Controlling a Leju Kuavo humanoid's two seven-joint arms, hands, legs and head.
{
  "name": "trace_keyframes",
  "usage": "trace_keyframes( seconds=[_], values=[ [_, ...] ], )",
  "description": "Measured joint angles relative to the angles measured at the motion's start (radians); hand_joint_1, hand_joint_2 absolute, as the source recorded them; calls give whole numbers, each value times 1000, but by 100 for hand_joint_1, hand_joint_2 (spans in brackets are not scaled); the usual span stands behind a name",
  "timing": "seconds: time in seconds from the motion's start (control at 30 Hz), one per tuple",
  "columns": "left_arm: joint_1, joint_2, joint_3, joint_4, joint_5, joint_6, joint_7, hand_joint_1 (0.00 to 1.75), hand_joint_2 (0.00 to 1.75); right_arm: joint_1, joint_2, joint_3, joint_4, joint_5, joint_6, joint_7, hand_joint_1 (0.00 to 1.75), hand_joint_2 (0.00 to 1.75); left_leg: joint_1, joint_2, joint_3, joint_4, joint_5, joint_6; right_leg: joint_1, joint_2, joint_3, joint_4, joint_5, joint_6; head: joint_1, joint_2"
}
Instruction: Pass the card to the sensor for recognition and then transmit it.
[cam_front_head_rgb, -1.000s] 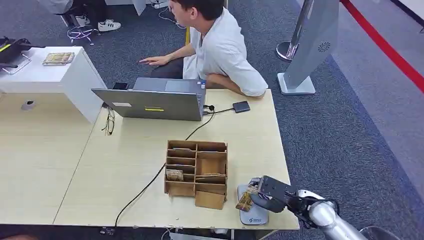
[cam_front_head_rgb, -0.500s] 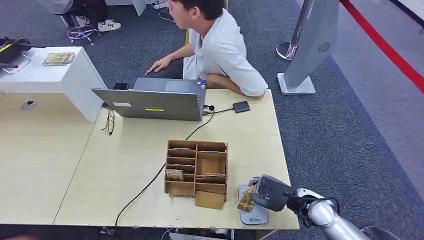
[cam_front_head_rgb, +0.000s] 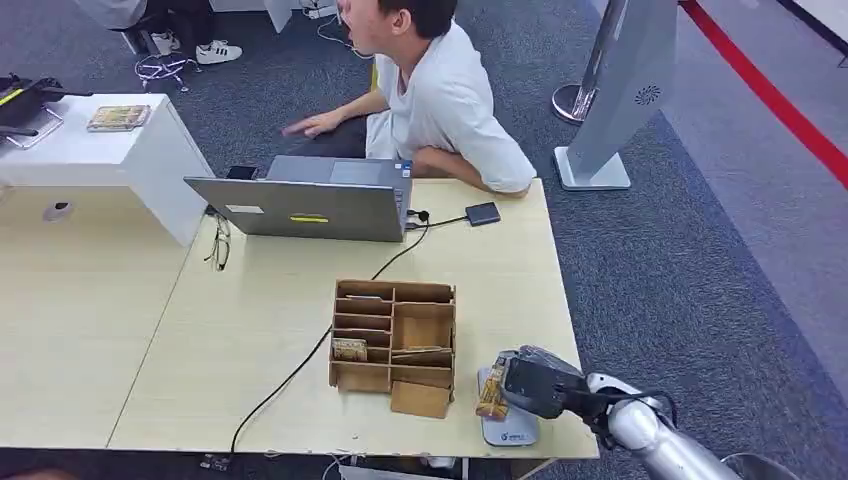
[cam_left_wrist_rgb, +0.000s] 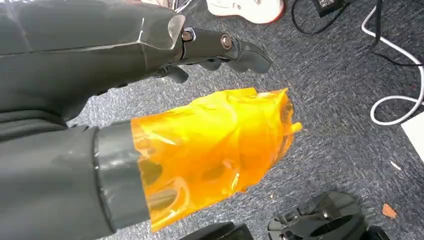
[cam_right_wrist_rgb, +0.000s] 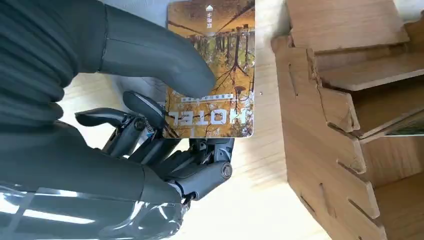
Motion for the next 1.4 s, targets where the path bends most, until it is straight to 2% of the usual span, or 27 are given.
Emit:
trace_keyframes(
  seconds=[0.23, 0.73, 1.4],
  values=[
    [0, 0, -7, 0, 5, 1, 2, 0, 0, -7, 0, 8, 3, 16, -8, 4, 175, 175, 0, 0, 0, 0, 0, 0, 0, 0, 0, 0, 0, 0, 0, 0],
    [1, 0, -31, 0, 24, 9, 28, 0, 0, -47, 4, 47, 27, 146, -82, 80, 175, 175, 0, 0, 1, 0, 1, 1, 0, 0, 1, 0, 1, 0, 0, 0],
    [3, 2, -73, -3, 50, 12, 54, 0, 0, -62, 17, 50, 49, 178, -85, 83, 175, 175, 0, 1, 3, 0, 1, 1, 0, 0, 3, 0, 2, 0, 0, 0]
  ],
)
